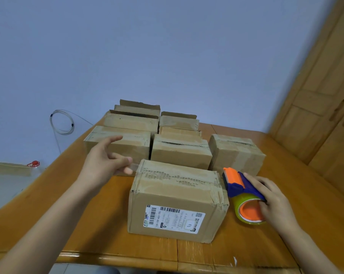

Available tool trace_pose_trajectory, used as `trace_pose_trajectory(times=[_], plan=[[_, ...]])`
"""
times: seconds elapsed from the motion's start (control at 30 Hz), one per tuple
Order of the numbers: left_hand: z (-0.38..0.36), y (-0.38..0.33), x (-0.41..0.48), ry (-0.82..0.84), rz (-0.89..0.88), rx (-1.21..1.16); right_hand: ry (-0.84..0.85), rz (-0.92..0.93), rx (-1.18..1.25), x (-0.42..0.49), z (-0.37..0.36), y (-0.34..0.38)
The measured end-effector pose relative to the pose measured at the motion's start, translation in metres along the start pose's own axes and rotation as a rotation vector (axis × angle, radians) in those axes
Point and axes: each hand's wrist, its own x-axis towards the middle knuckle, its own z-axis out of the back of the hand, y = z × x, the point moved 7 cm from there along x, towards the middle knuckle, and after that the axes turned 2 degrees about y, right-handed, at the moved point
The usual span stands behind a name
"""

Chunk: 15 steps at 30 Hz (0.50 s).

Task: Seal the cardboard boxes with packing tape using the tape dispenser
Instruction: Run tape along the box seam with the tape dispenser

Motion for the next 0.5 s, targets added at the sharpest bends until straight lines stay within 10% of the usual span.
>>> trace_pose_trajectory(times=[0.5], plan=[[-0.008, 0.053, 0.002, 0.075, 0.255, -0.091, 0.012, -0.091, 0.051, -0.003, -0.006, -0.005]])
